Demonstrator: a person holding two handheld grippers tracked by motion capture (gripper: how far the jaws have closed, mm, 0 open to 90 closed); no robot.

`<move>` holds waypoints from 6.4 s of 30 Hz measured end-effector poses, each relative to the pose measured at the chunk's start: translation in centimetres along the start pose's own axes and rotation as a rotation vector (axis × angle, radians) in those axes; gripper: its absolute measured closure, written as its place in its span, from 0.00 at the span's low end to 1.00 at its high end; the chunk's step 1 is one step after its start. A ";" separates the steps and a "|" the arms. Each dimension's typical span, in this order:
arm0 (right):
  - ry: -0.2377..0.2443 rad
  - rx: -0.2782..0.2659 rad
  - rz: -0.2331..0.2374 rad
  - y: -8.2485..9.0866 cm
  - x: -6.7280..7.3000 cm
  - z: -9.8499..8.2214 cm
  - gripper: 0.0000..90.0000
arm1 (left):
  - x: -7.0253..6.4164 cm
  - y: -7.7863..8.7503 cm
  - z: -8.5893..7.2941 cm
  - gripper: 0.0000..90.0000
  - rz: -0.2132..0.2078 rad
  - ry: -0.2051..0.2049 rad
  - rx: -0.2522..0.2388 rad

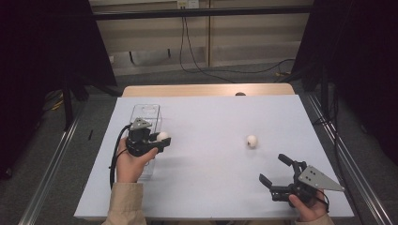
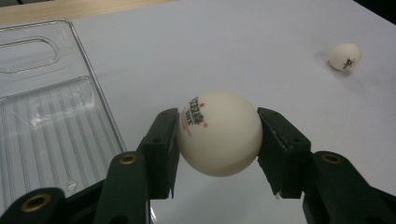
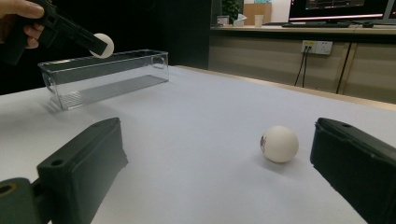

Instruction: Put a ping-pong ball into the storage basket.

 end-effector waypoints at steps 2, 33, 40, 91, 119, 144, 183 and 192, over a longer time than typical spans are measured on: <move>-0.001 0.000 0.000 0.0 0.0 0.0 0.02 | 0.1 0.0 0.0 0.57 -0.002 0.002 0.000; 0.003 0.001 0.004 0.0 0.1 0.0 0.02 | 0.9 0.9 -0.1 0.57 0.024 0.006 -0.007; -0.001 -0.002 0.000 0.0 0.0 0.0 0.02 | 1.0 0.9 -0.1 0.57 0.025 0.006 -0.007; -0.002 -0.004 0.002 0.0 0.0 0.1 0.02 | 2.7 2.4 -0.5 0.57 0.075 0.031 -0.032; -0.003 -0.004 0.005 0.0 0.0 0.1 0.03 | 3.5 3.1 -0.8 0.57 0.104 0.039 -0.047; -0.003 -0.006 0.006 0.0 0.0 0.1 0.03 | 4.6 3.2 -1.6 0.57 0.157 0.040 -0.048; -0.003 -0.009 0.009 0.0 0.0 0.1 0.03 | 5.4 1.2 -2.5 0.57 0.228 0.042 -0.008; -0.002 -0.012 0.008 0.1 0.0 0.1 0.03 | 5.5 0.9 -2.7 0.57 0.241 0.045 0.001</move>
Point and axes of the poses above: each handheld gripper's, and its own axes: y roughly backward along the jaws, z roughly out of its top, x roughly to its left, the point moved 1 cm from there along -y, roughly forward along the jaws
